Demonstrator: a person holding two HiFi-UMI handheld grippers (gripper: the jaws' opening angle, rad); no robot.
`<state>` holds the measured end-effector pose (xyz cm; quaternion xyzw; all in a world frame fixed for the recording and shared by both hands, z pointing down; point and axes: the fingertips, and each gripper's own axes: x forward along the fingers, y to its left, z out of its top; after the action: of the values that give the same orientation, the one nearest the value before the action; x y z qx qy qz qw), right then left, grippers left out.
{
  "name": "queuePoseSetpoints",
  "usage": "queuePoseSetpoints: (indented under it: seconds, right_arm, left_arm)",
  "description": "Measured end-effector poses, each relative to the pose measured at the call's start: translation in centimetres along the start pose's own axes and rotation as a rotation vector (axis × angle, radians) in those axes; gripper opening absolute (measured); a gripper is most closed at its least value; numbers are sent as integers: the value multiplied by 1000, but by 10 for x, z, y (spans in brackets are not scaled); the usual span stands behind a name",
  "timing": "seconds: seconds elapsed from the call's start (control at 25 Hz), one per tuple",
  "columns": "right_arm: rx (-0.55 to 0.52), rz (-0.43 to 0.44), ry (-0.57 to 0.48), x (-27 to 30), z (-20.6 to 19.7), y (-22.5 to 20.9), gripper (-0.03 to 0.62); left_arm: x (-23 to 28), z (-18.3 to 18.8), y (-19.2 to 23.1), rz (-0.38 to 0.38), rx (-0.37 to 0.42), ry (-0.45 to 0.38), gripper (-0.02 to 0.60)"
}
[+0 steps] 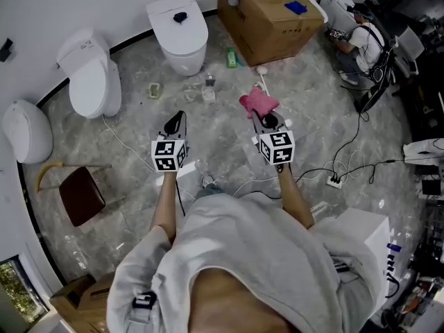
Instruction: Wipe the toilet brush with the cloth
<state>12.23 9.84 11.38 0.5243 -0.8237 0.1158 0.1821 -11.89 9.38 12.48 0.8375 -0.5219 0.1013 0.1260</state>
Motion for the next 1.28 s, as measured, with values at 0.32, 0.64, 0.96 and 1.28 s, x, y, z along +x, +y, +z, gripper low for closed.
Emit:
queuePoseSetpoints:
  seconds: [0.32, 0.64, 0.96, 1.28]
  right_arm:
    - [23, -69, 45, 27, 1, -10, 95]
    - [58, -68, 83, 53, -10, -25, 95]
    - [99, -1, 121, 110, -31, -56, 95]
    - [143, 48, 145, 217, -39, -120, 95]
  left_arm:
    - [53, 9, 22, -97, 9, 26, 28]
    - [88, -2, 27, -133, 10, 78, 28]
    - [141, -23, 33, -107, 21, 172, 28]
    - [238, -37, 71, -45, 9, 246, 28]
